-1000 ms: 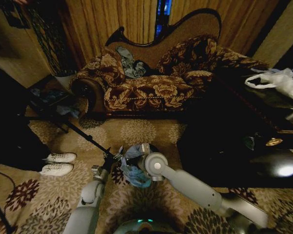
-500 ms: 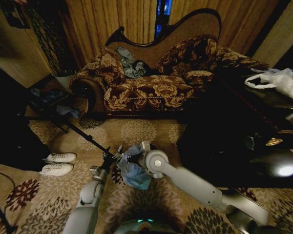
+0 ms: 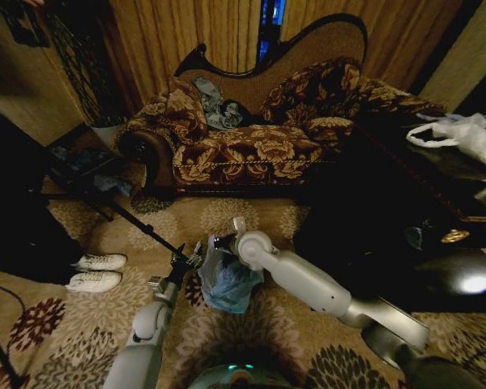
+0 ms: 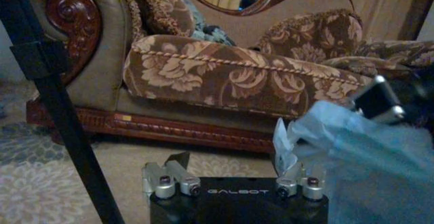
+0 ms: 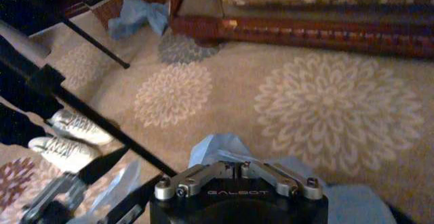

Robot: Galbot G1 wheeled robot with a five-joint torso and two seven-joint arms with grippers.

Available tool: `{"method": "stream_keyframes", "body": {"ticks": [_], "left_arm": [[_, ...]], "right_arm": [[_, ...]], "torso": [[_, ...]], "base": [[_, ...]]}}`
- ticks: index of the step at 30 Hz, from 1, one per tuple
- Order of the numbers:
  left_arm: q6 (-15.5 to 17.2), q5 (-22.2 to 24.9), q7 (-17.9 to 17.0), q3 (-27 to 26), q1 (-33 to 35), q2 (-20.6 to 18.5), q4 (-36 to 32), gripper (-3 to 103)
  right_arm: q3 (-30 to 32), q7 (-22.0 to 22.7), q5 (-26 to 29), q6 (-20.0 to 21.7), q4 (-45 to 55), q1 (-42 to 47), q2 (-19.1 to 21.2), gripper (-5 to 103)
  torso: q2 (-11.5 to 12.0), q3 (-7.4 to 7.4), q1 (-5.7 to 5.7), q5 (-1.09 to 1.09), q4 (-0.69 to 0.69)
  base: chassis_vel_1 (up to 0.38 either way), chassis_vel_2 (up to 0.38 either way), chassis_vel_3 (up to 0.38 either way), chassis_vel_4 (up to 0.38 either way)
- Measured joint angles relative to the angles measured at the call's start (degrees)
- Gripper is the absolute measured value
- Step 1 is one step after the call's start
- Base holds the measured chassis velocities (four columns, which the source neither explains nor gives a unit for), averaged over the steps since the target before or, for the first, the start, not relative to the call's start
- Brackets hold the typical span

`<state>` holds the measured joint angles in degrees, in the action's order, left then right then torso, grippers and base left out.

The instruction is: Place a garbage bag over the trash bin.

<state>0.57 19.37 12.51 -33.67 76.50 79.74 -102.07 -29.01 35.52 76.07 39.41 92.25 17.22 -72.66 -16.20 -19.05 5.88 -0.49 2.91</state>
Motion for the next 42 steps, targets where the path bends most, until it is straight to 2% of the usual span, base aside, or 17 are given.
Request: {"method": "stream_keyframes", "body": {"ticks": [1, 3, 5, 13, 15, 16, 20, 23, 28, 30, 32, 34, 37, 38, 39, 41, 42], "left_arm": [[-0.01, 0.02, 0.04, 0.00, 0.03, -0.01, -0.04, 84], [-0.06, 0.06, 0.11, -0.01, 0.03, 0.09, -0.16, 75], [-0.08, 0.10, 0.11, 0.01, 0.00, 0.13, -0.18, 75], [-0.18, 0.32, -0.02, -0.27, -0.19, 0.42, -0.52, 51], [-0.21, 0.45, -0.02, -0.34, -0.12, 0.45, -0.67, 51], [-0.24, 0.67, 0.01, -0.43, -0.01, 0.45, -0.90, 44], [-0.42, 1.36, 0.09, -0.85, 0.23, 0.37, -1.15, 36], [-0.58, 1.58, 0.20, -1.10, 0.21, 0.31, -1.15, 24], [-0.78, 1.78, 0.59, -1.34, 0.19, 0.31, -1.07, 12], [-1.20, 2.33, 0.88, -1.74, 0.28, 0.01, -0.77, 2], [-1.34, 2.62, 0.90, -1.88, 0.28, -0.12, -0.58, 0], [-1.68, 3.09, 0.98, -2.20, 0.17, -0.46, -0.05, 0], [-1.90, 3.45, 1.11, -2.52, -0.07, -0.66, 0.48, 0], [-1.94, 3.81, 1.16, -2.64, -0.24, -0.70, 0.64, 0], [-1.94, 3.81, 1.16, -2.64, -0.24, -0.70, 0.64, 0], [-1.95, 4.17, 1.21, -2.84, -0.44, -0.75, 0.78, 0], [-1.95, 4.23, 1.22, -2.87, -0.49, -0.77, 0.81, 0]], "right_arm": [[0.02, -0.18, -0.07, 0.03, -0.17, -0.27, 0.00, 0], [0.34, -0.92, 0.00, 0.39, -1.07, -1.43, 0.17, 0], [0.71, -1.31, 0.07, 0.52, -1.64, -1.91, 0.37, 0], [1.94, -7.36, -1.39, 1.08, -8.11, -4.07, 0.72, 0], [1.90, -7.47, -1.44, 1.02, -8.41, -4.09, 0.48, 0], [1.79, -7.44, -1.39, 0.96, -8.50, -4.09, 0.22, 0], [0.43, -5.92, 0.17, 1.10, -6.95, -4.31, 0.04, 0], [-0.65, -4.31, 2.64, 2.14, -5.04, -4.98, 1.13, 0], [-1.71, -4.15, 0.96, 2.50, -5.22, -6.21, 1.83, 0], [-4.86, -3.42, -0.35, 2.57, -5.48, -8.44, 2.15, 0], [-5.67, -2.80, 1.01, 2.57, -5.11, -8.88, 2.51, 0], [-6.19, 1.46, 8.65, 2.58, -2.54, -9.33, 3.69, 0], [-6.19, 3.80, 13.36, 2.58, -0.51, -8.96, 5.58, 0], [-5.08, 6.13, 17.04, 2.58, -0.38, -8.02, 6.30, 0], [-5.08, 6.13, 17.04, 2.58, -0.38, -8.02, 6.30, 0], [-0.26, 8.95, 24.50, 2.57, -2.05, -5.77, 6.53, 0], [0.74, 9.15, 25.52, 2.56, -2.35, -5.23, 6.53, 0]], "torso": [[0.00, 0.00, 0.00, 0.00, 0.00], [0.00, 0.00, 0.00, 0.00, -0.01], [0.00, 0.00, 0.00, 0.00, 0.00], [0.00, 0.00, 0.00, 0.00, 0.01], [0.00, 0.00, 0.00, 0.00, 0.01], [0.00, 0.00, 0.00, 0.00, 0.00], [0.00, 0.00, 0.00, 0.00, -0.01], [0.00, 0.00, 0.00, 0.00, 0.00], [0.00, 0.00, 0.00, 0.00, 0.01], [0.00, 0.00, 0.00, 0.00, -0.01], [0.00, 0.00, 0.00, 0.00, -0.01], [0.00, 0.00, 0.00, 0.00, -0.01], [0.00, 0.01, 0.00, 0.00, -0.01], [0.00, 0.01, -0.02, 0.00, 0.01], [0.00, 0.01, -0.02, 0.00, 0.01], [0.00, 0.01, -0.01, 0.01, 0.01], [0.00, 0.01, -0.01, 0.01, 0.01]], "base": [[0.000, 0.000, 0.000, 0.000], [0.000, 0.000, 0.000, 0.000], [0.000, 0.000, 0.000, 0.000], [0.000, 0.000, 0.000, 0.000], [0.000, 0.000, 0.000, 0.000], [0.000, 0.000, 0.000, 0.000], [0.000, 0.000, 0.000, 0.000], [0.000, 0.000, 0.000, 0.000], [0.000, 0.000, 0.000, 0.000], [0.000, 0.000, 0.000, 0.000], [0.000, 0.000, 0.000, 0.000], [0.000, 0.000, 0.000, 0.000], [0.000, 0.000, 0.000, 0.000], [0.000, 0.000, 0.000, 0.000], [0.000, 0.000, 0.000, 0.000], [0.000, 0.000, 0.000, 0.000], [0.000, 0.000, 0.000, 0.000]]}}
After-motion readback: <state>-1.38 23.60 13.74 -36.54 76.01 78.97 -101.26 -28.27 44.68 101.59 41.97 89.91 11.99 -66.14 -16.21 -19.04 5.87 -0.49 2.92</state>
